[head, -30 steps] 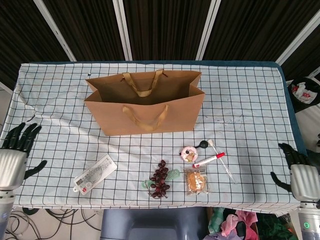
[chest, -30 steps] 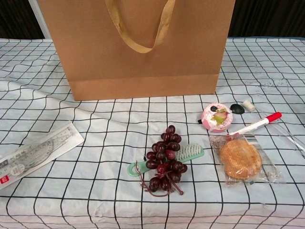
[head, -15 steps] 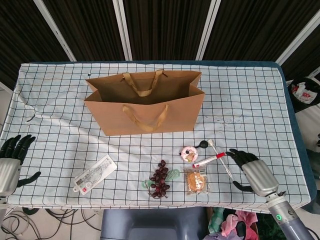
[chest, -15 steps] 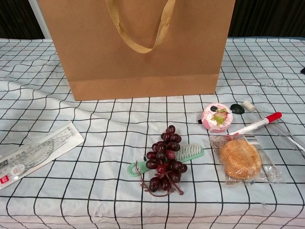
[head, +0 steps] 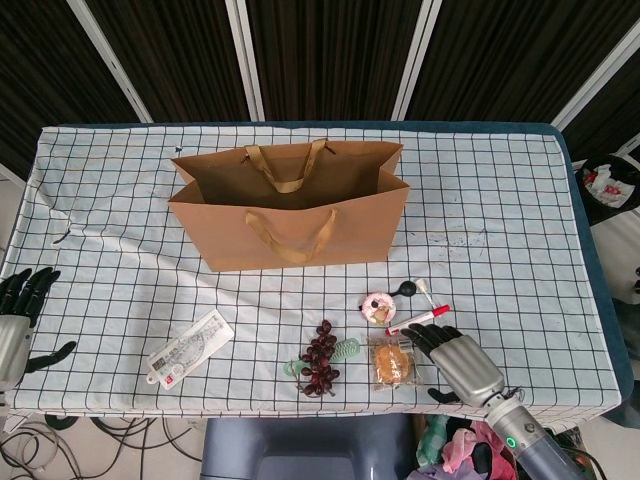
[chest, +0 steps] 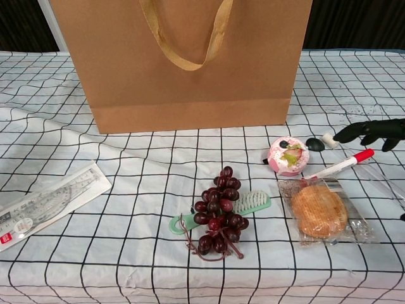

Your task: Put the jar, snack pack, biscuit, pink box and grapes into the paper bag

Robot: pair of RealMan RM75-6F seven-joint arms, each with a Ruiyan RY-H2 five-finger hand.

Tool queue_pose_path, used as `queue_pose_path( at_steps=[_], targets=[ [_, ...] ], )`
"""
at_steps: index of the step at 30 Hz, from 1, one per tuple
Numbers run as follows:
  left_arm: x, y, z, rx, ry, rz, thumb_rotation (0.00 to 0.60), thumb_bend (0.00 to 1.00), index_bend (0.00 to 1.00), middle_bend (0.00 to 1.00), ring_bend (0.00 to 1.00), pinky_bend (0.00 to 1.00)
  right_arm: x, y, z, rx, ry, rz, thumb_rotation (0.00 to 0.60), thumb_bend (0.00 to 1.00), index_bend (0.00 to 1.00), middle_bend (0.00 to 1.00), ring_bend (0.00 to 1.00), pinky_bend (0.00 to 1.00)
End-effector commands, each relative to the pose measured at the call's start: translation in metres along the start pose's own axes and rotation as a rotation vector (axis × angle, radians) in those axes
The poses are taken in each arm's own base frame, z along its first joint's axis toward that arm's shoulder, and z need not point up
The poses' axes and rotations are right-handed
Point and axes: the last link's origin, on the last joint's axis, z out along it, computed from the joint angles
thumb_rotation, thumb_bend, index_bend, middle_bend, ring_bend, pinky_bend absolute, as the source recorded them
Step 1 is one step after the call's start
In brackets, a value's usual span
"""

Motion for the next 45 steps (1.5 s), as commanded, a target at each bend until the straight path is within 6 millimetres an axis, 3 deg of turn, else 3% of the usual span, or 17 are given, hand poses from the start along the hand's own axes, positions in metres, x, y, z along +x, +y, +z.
queue_pose_path(
  at_steps=[1, 14, 40, 45],
  targets=[
    [-0.001, 0.001, 0.000, 0.003, 0.001, 0.000, 0.600, 0.07, 0.09, 0.07, 0.00, 0.07, -0.009, -0.011, 0.012, 0.003, 0.010, -0.003, 0.600, 0.15, 0.10, 0.10, 0.14, 0.21],
    [-0.004, 0.000, 0.003, 0.019, 0.000, 0.010, 0.600, 0.07, 0.09, 0.07, 0.00, 0.07, -0.029, -0.022, 0.043, -0.004, -0.012, -0.013, 0.600, 0.16, 0.10, 0.16, 0.15, 0.21],
    [-0.004, -0.001, 0.004, 0.037, 0.008, 0.006, 0.600, 0.07, 0.10, 0.07, 0.00, 0.07, -0.051, -0.024, 0.058, -0.015, -0.055, -0.026, 0.600, 0.15, 0.10, 0.16, 0.16, 0.21],
    [-0.005, 0.000, 0.004, 0.039, 0.003, 0.005, 0.600, 0.07, 0.11, 0.07, 0.00, 0.07, -0.053, -0.023, 0.060, -0.016, -0.056, -0.025, 0.600, 0.16, 0.10, 0.18, 0.20, 0.21]
  ],
)
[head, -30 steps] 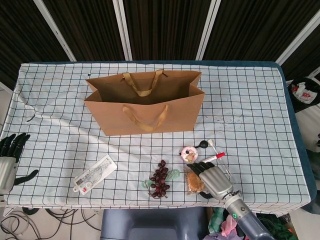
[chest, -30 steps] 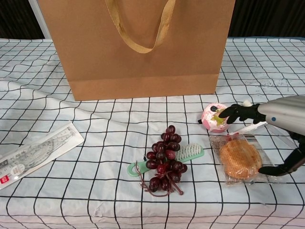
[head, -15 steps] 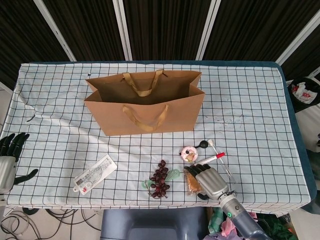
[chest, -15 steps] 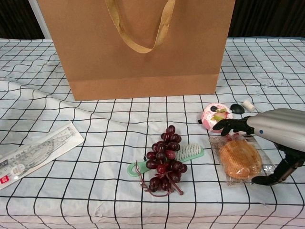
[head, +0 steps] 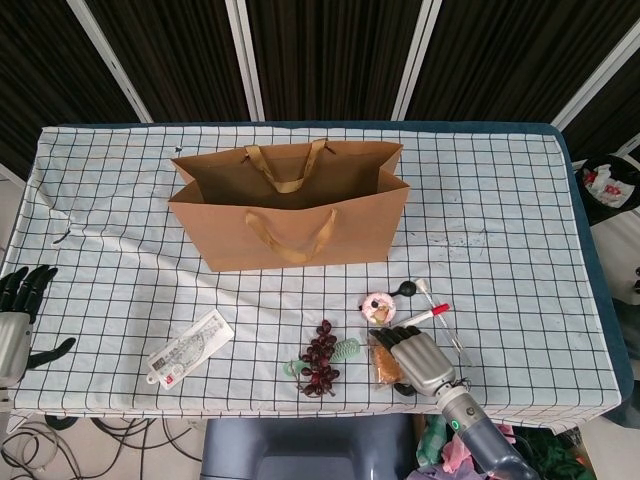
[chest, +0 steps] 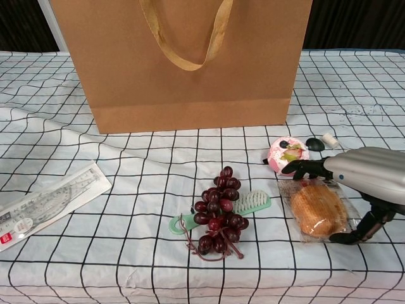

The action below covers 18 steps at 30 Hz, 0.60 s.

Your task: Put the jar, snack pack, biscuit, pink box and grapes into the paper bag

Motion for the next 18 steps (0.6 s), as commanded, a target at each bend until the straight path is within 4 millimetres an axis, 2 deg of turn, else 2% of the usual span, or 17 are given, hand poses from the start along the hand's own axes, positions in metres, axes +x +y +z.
queue_pose_path(
  at_steps=[1, 5, 9, 15, 18],
  targets=[
    [0.000, 0.000, 0.000, 0.002, -0.002, -0.001, 0.600, 0.07, 0.11, 0.07, 0.00, 0.07, 0.000, 0.000, 0.001, 0.001, 0.006, 0.000, 0.600, 0.16, 0.11, 0.20, 0.23, 0.22],
    [0.000, 0.000, 0.001, 0.006, -0.002, -0.001, 0.600, 0.07, 0.11, 0.07, 0.00, 0.07, 0.000, -0.001, 0.002, 0.006, 0.022, 0.012, 0.600, 0.19, 0.15, 0.29, 0.31, 0.23],
    [0.000, 0.000, 0.001, 0.008, -0.004, -0.001, 0.600, 0.07, 0.11, 0.07, 0.00, 0.07, -0.002, 0.000, 0.003, 0.011, 0.019, 0.010, 0.600, 0.22, 0.19, 0.32, 0.36, 0.23],
    [0.000, 0.000, 0.001, 0.011, -0.006, -0.001, 0.600, 0.07, 0.11, 0.07, 0.00, 0.07, 0.001, 0.000, 0.003, 0.016, 0.052, 0.024, 0.600, 0.24, 0.23, 0.33, 0.38, 0.25],
    [-0.001, 0.000, 0.001, 0.014, -0.010, 0.000, 0.600, 0.07, 0.11, 0.07, 0.00, 0.07, 0.009, 0.003, 0.000, 0.005, 0.101, 0.060, 0.600, 0.24, 0.23, 0.33, 0.38, 0.25]
  ],
)
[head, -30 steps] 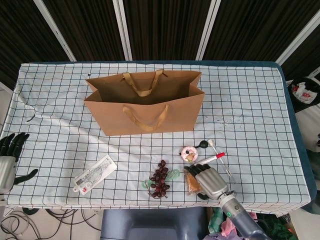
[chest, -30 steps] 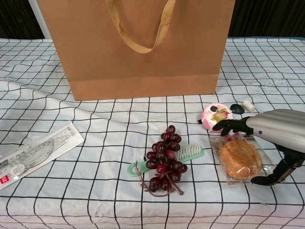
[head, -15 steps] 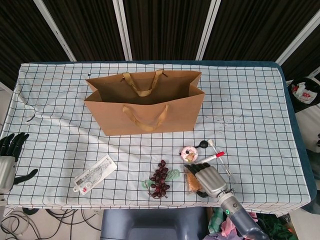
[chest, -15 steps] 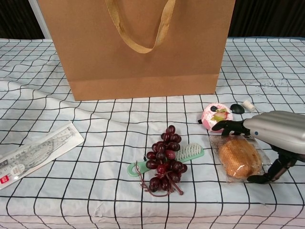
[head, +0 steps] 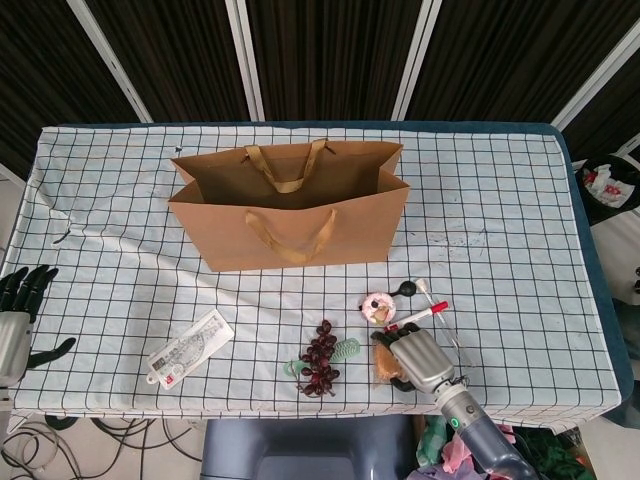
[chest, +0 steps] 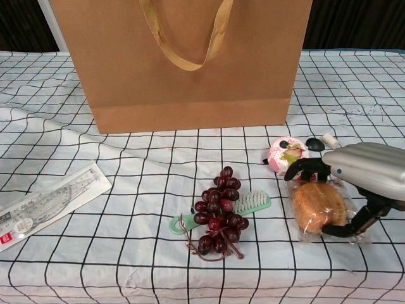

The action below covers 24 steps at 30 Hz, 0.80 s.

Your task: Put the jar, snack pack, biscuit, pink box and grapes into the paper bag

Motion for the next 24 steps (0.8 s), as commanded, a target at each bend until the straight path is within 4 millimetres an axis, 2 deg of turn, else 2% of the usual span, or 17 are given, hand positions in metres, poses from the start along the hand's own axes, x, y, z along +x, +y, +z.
queue_pose_path(
  at_steps=[1, 7, 13, 16, 18, 22, 24],
  targets=[
    [0.000, 0.000, 0.000, 0.002, -0.003, 0.001, 0.600, 0.07, 0.12, 0.07, 0.00, 0.07, 0.010, 0.003, -0.004, -0.014, 0.056, 0.041, 0.600, 0.24, 0.23, 0.33, 0.38, 0.25],
    [0.000, 0.000, 0.000, 0.004, -0.004, 0.001, 0.600, 0.07, 0.12, 0.07, 0.00, 0.07, 0.037, 0.014, -0.024, -0.058, 0.192, 0.129, 0.600, 0.24, 0.24, 0.33, 0.38, 0.25],
    [0.001, 0.000, 0.000, 0.003, 0.005, -0.004, 0.600, 0.07, 0.12, 0.07, 0.00, 0.07, 0.070, 0.035, -0.050, -0.131, 0.363, 0.186, 0.600, 0.24, 0.24, 0.33, 0.38, 0.25],
    [0.001, 0.000, 0.000, 0.004, 0.004, -0.005, 0.600, 0.07, 0.12, 0.07, 0.00, 0.07, 0.093, 0.052, -0.062, -0.177, 0.478, 0.203, 0.600, 0.24, 0.24, 0.33, 0.38, 0.25],
    [0.001, 0.000, 0.000, 0.004, 0.002, -0.005, 0.600, 0.07, 0.12, 0.07, 0.00, 0.07, 0.117, 0.067, -0.070, -0.196, 0.586, 0.213, 0.600, 0.24, 0.24, 0.32, 0.38, 0.25],
    [0.001, 0.001, 0.000, 0.002, 0.001, -0.011, 0.600, 0.07, 0.12, 0.07, 0.00, 0.07, 0.158, 0.084, -0.074, -0.177, 0.731, 0.215, 0.600, 0.23, 0.24, 0.32, 0.38, 0.25],
    [0.001, 0.001, -0.001, 0.002, 0.001, -0.012, 0.600, 0.07, 0.12, 0.07, 0.00, 0.07, 0.185, 0.092, -0.072, -0.157, 0.821, 0.233, 0.600, 0.23, 0.24, 0.32, 0.38, 0.25]
  ],
)
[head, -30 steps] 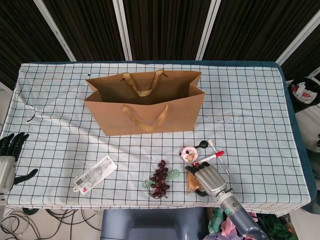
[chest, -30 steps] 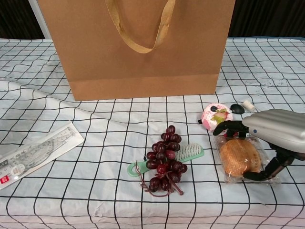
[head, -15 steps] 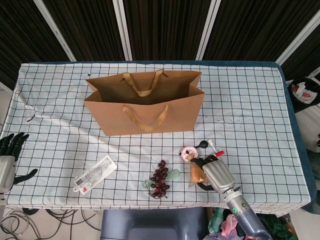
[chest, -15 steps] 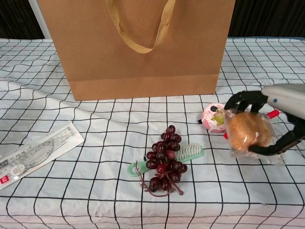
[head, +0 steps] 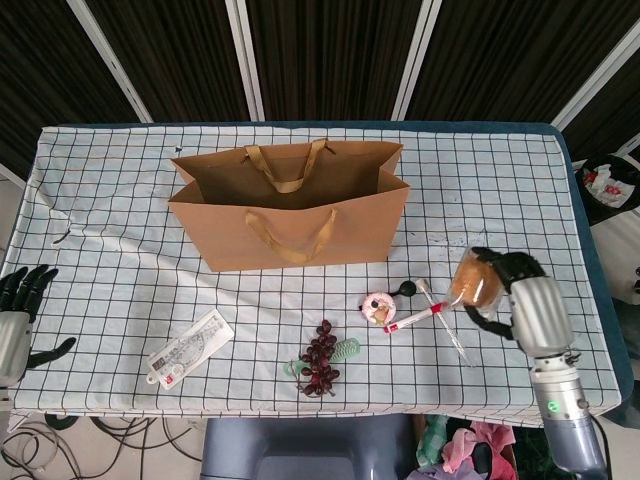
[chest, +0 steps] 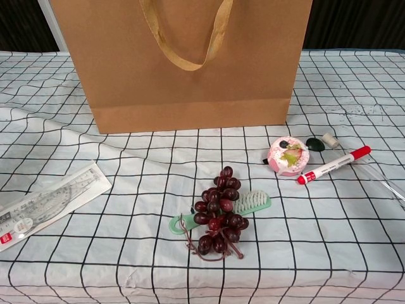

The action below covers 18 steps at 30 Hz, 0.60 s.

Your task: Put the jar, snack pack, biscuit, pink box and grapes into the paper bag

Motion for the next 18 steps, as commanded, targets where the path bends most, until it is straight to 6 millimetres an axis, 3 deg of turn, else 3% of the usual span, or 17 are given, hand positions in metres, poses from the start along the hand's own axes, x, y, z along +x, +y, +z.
queue_pose_path(
  at_steps=[1, 9, 18],
  targets=[
    [0.000, 0.000, 0.000, 0.000, 0.002, -0.002, 0.600, 0.07, 0.12, 0.07, 0.00, 0.07, 0.042, 0.004, 0.033, 0.036, 0.161, 0.036, 0.600, 0.23, 0.24, 0.32, 0.38, 0.25],
    [0.002, -0.001, 0.000, 0.007, 0.015, -0.012, 0.600, 0.07, 0.12, 0.07, 0.00, 0.07, 0.076, -0.012, 0.086, 0.085, 0.284, 0.082, 0.600, 0.23, 0.24, 0.32, 0.38, 0.25],
    [0.001, 0.000, 0.002, -0.002, 0.006, -0.015, 0.600, 0.07, 0.12, 0.07, 0.00, 0.07, 0.056, -0.049, 0.144, 0.130, 0.185, 0.161, 0.600, 0.23, 0.24, 0.32, 0.38, 0.25]
  ],
)
